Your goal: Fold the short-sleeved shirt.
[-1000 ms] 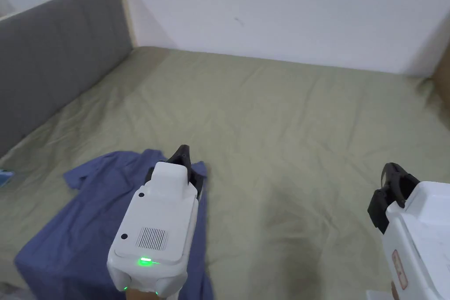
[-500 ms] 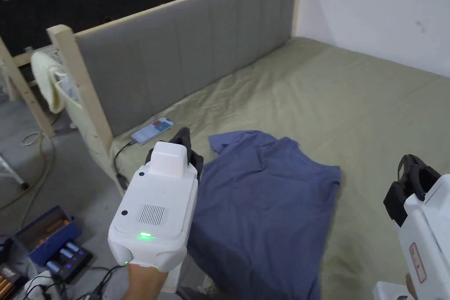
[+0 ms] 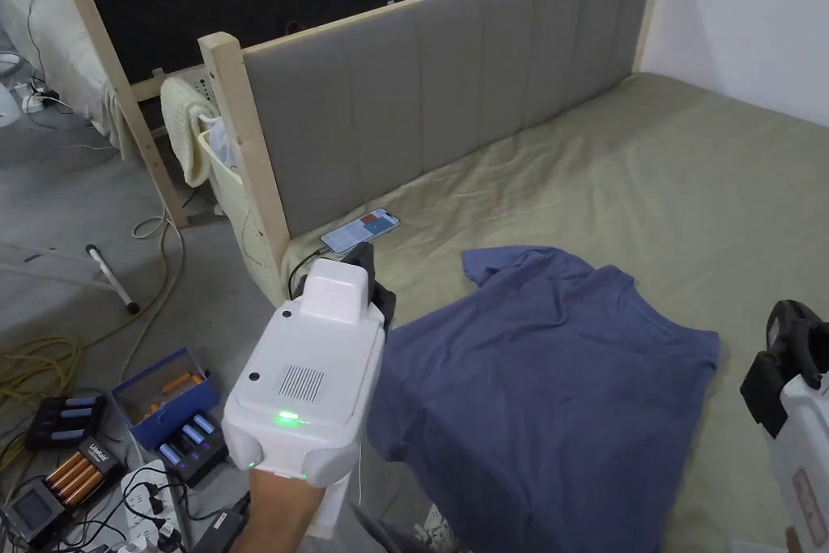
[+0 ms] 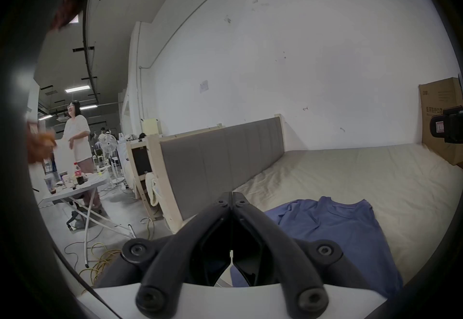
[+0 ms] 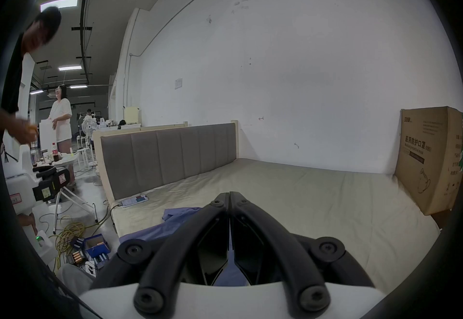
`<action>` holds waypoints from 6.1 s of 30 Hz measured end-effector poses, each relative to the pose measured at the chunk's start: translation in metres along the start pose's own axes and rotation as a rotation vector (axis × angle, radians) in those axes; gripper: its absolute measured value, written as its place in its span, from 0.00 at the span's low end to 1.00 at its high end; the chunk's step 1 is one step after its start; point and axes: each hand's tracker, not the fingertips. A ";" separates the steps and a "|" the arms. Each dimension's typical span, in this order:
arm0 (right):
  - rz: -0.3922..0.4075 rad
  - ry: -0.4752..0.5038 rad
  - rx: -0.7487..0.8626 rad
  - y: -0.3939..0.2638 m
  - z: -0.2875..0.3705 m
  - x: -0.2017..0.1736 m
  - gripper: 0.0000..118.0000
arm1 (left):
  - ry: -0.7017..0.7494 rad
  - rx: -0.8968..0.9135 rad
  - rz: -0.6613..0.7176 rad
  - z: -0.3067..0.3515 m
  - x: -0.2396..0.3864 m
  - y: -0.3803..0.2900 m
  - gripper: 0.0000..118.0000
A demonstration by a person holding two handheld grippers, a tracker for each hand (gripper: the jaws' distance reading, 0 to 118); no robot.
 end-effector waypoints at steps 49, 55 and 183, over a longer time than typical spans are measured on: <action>-0.006 -0.227 -0.103 -0.008 0.019 0.097 0.00 | -0.532 -0.648 0.194 -0.150 0.125 -0.024 0.00; -0.018 -0.275 -0.060 0.000 0.048 0.111 0.00 | -0.670 -0.517 0.209 -0.115 0.144 0.037 0.00; -0.321 -0.654 -0.439 -0.078 0.109 0.342 0.70 | -0.853 -0.786 0.035 -0.046 0.347 -0.062 0.00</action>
